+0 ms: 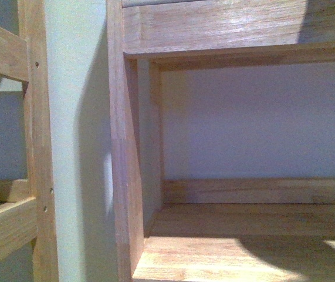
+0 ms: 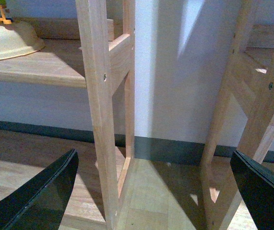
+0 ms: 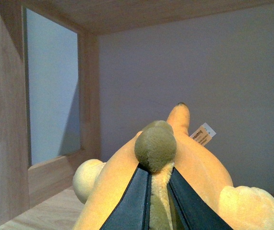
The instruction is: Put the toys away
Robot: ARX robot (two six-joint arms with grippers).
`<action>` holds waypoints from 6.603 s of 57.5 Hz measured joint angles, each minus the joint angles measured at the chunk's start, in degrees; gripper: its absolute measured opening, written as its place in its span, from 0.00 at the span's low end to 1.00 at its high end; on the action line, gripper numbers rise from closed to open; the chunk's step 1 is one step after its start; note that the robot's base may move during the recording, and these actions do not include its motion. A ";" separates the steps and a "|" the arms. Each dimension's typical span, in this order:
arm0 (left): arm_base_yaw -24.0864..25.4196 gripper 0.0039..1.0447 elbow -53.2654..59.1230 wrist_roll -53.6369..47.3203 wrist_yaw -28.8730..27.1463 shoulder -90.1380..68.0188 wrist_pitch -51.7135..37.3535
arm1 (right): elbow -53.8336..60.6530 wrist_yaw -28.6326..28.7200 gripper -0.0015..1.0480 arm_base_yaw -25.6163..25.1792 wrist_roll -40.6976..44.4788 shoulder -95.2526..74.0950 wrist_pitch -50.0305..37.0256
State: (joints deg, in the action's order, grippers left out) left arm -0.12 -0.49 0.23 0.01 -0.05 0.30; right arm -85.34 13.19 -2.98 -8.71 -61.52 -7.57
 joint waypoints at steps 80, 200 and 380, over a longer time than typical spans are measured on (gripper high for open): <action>0.00 0.94 0.00 0.00 -0.02 0.00 0.00 | -18.99 -19.56 0.06 25.46 4.24 -32.89 -12.31; 0.00 0.94 0.00 0.00 -0.02 0.00 0.00 | -16.70 -18.75 0.52 26.40 0.13 -33.68 -13.68; 0.00 0.94 0.00 0.00 -0.02 0.00 0.00 | 65.51 -13.79 0.72 3.69 5.46 40.19 5.09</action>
State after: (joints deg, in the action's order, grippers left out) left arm -0.12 -0.49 0.23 -0.01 -0.05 0.30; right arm -19.84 -0.60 0.71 -3.25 -21.32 -2.48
